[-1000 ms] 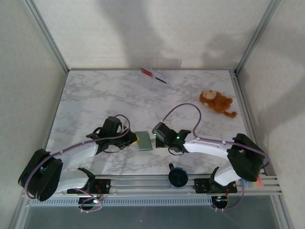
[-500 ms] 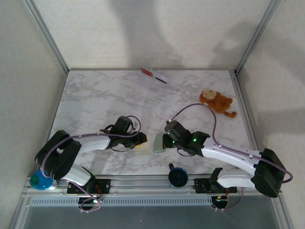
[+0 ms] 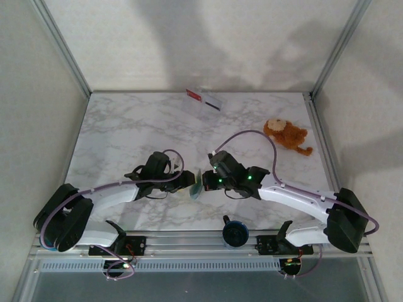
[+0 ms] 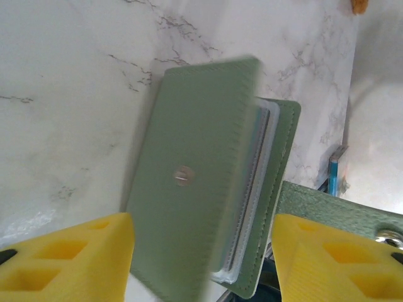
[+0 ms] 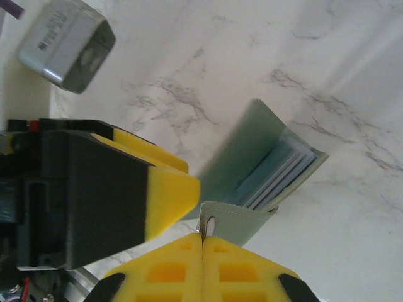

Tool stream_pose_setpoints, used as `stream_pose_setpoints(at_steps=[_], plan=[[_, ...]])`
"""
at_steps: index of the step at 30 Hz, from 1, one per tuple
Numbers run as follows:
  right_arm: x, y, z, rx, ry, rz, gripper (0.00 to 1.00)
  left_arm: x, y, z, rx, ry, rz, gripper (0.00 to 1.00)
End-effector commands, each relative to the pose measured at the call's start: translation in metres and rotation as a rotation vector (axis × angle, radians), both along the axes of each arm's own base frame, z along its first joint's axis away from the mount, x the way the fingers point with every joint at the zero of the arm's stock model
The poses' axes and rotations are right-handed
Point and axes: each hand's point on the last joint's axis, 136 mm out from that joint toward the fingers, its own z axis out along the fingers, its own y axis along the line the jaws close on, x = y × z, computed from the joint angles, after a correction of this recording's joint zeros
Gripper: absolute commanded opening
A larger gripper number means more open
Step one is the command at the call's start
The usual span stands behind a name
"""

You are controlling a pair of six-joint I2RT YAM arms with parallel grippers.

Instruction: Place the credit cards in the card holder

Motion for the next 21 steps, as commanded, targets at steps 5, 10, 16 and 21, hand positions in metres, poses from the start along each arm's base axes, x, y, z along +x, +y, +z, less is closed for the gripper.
stream_pose_setpoints(at_steps=[5,10,16,21], plan=[[0.007,0.005,0.003,-0.026,-0.031,0.015,0.00,-0.004,0.008,-0.012,0.026,-0.008,-0.013,0.54],[0.008,-0.016,-0.011,-0.130,-0.025,-0.009,0.00,-0.006,0.018,-0.038,0.108,0.042,0.003,0.47],[0.010,-0.037,-0.021,-0.182,-0.007,-0.038,0.00,-0.007,0.013,-0.039,0.077,0.049,-0.007,0.31],[0.013,-0.055,-0.034,-0.215,0.021,-0.071,0.00,-0.005,0.017,-0.044,0.108,0.052,0.004,0.35]])
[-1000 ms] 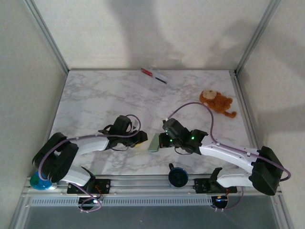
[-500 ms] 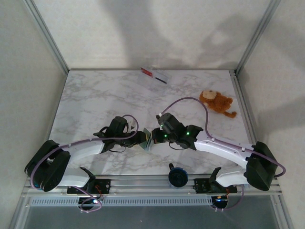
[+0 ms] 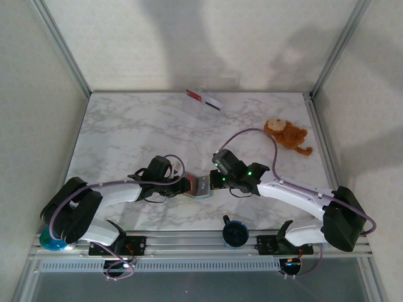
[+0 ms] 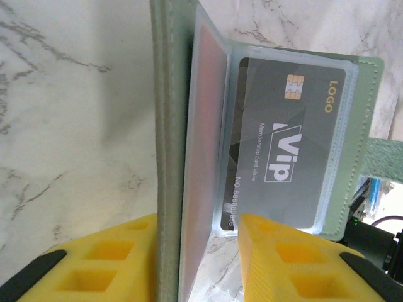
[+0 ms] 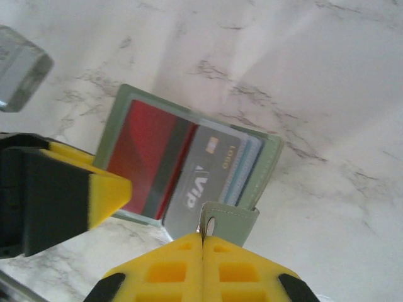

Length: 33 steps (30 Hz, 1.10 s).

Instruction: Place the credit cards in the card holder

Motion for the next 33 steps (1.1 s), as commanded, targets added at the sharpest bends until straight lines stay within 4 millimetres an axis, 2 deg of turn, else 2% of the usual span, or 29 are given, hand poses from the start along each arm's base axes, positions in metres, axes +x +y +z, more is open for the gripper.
stream_pose_setpoints(at_steps=[1,5,7,8,12,14,17,20,23,26,30,33], plan=[[0.001,-0.021,-0.009,-0.051,0.012,-0.026,0.00,0.003,0.007,-0.008,0.036,0.001,0.018,0.35],[0.004,-0.029,-0.006,-0.048,0.008,-0.032,0.00,0.003,0.008,-0.010,0.050,-0.002,0.012,0.36],[0.004,-0.027,-0.001,-0.016,0.014,-0.018,0.00,0.003,0.007,-0.009,0.045,-0.006,0.007,0.37],[0.002,-0.021,0.003,0.017,0.018,-0.001,0.00,0.002,0.006,-0.008,0.035,-0.007,0.005,0.39],[-0.007,0.021,0.026,0.226,0.065,0.118,0.00,0.004,0.000,0.001,-0.007,-0.034,-0.010,0.47],[-0.004,0.031,0.033,0.264,0.063,0.130,0.00,0.004,-0.001,0.004,-0.019,-0.040,-0.017,0.48],[-0.002,0.039,0.035,0.277,0.070,0.144,0.00,0.003,-0.002,0.010,-0.053,-0.044,-0.020,0.51],[-0.004,0.045,0.036,0.301,0.081,0.171,0.00,0.003,0.000,0.018,-0.076,-0.071,-0.021,0.66],[-0.004,0.044,0.034,0.299,0.087,0.167,0.00,0.004,0.005,0.026,-0.102,-0.091,-0.006,0.69],[-0.008,0.051,0.039,0.348,0.096,0.196,0.00,0.004,0.006,0.036,-0.122,-0.122,-0.001,0.73],[-0.009,0.064,0.048,0.415,0.093,0.231,0.00,0.005,0.008,0.036,-0.112,-0.125,-0.002,0.75],[-0.005,0.068,0.047,0.418,0.098,0.229,0.00,0.007,0.011,0.031,-0.104,-0.112,0.009,0.70]])
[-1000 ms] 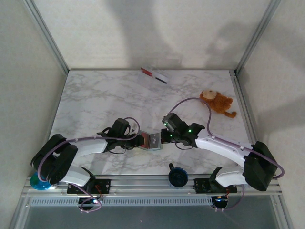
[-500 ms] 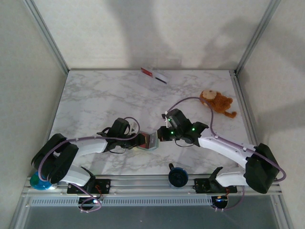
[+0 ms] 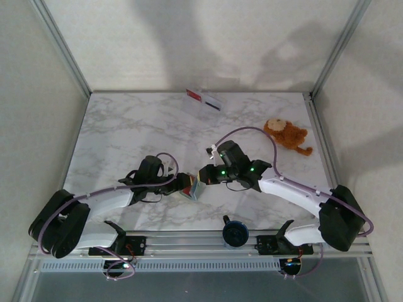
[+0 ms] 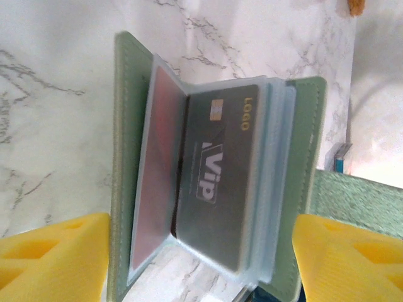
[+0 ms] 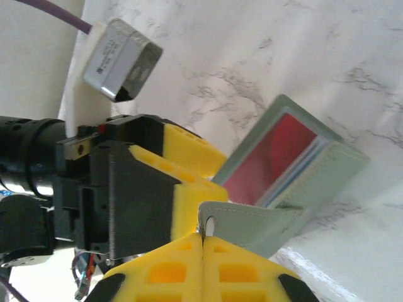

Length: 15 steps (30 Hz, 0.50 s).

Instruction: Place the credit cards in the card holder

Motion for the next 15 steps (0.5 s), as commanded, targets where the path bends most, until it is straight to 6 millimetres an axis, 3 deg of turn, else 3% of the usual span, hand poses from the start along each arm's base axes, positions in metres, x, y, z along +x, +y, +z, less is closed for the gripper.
stream_pose_setpoints(at_steps=[1,7,15], plan=[[0.004,0.013,0.008,0.049,0.003,0.019,0.00,0.003,0.001,0.000,-0.011,-0.012,-0.007,0.66],[0.004,-0.006,-0.016,-0.047,0.026,-0.020,0.00,0.006,0.001,-0.008,-0.015,0.015,0.002,0.42],[0.008,-0.069,-0.049,-0.232,0.039,-0.159,0.00,0.005,0.003,-0.014,-0.004,0.027,0.014,0.25]])
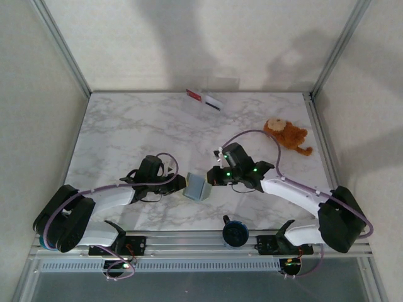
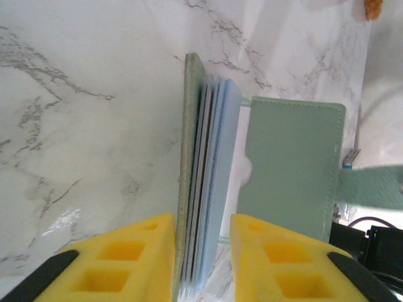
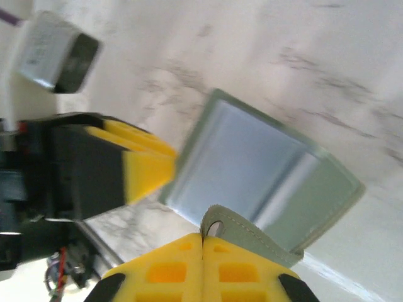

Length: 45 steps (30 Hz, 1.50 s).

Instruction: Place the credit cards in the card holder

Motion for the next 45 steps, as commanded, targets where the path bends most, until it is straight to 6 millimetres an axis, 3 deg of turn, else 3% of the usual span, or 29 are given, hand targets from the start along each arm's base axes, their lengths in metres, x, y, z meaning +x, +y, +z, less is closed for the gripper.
stream_pose_setpoints(at_steps=[1,2,3,4,6,11,18,22,27,31,33,35,39,40,43,45], plan=[[0.001,-0.036,-0.020,-0.149,-0.006,-0.064,0.00,0.002,-0.001,-0.002,-0.016,-0.004,0.002,0.22],[0.002,-0.041,-0.024,-0.181,-0.010,-0.066,0.00,0.002,-0.001,-0.003,-0.015,-0.003,0.002,0.20],[0.002,-0.043,-0.026,-0.198,-0.012,-0.061,0.06,0.002,-0.001,-0.006,-0.008,0.001,0.002,0.18],[0.000,-0.040,-0.028,-0.197,-0.005,-0.033,0.18,0.003,-0.001,-0.009,0.002,0.011,0.007,0.17],[-0.004,-0.032,-0.028,-0.175,0.013,0.015,0.26,0.004,-0.002,-0.015,0.006,0.023,0.006,0.13],[0.001,-0.033,-0.036,-0.201,0.001,0.002,0.24,0.005,-0.015,-0.021,-0.008,0.038,-0.022,0.13],[0.005,-0.032,-0.055,-0.224,0.025,-0.010,0.02,0.008,-0.025,-0.019,-0.022,0.041,-0.049,0.14],[0.007,-0.038,-0.064,-0.266,0.033,-0.035,0.01,0.008,-0.026,-0.016,-0.026,0.035,-0.049,0.18],[0.013,-0.060,-0.082,-0.402,0.045,-0.095,0.00,0.008,-0.026,-0.015,-0.023,0.038,-0.043,0.18],[0.012,-0.058,-0.092,-0.404,0.055,-0.083,0.00,0.007,-0.033,-0.006,-0.061,0.016,-0.057,0.19],[0.012,-0.055,-0.095,-0.387,0.059,-0.079,0.00,0.008,-0.038,-0.004,-0.060,0.014,-0.070,0.16],[0.009,-0.048,-0.094,-0.348,0.072,-0.059,0.00,0.008,-0.042,-0.002,-0.058,0.008,-0.082,0.01],[0.006,-0.033,-0.086,-0.263,0.061,-0.006,0.00,0.006,-0.046,0.003,-0.049,0.000,-0.104,0.00],[0.007,-0.033,-0.084,-0.257,0.048,-0.005,0.04,0.007,-0.046,0.003,-0.044,-0.001,-0.104,0.00],[0.009,-0.044,-0.075,-0.277,0.002,-0.037,0.37,0.007,-0.045,0.006,-0.038,-0.002,-0.089,0.00],[0.010,-0.052,-0.063,-0.286,-0.042,-0.055,0.50,0.006,-0.045,0.009,-0.047,-0.010,-0.087,0.00]])
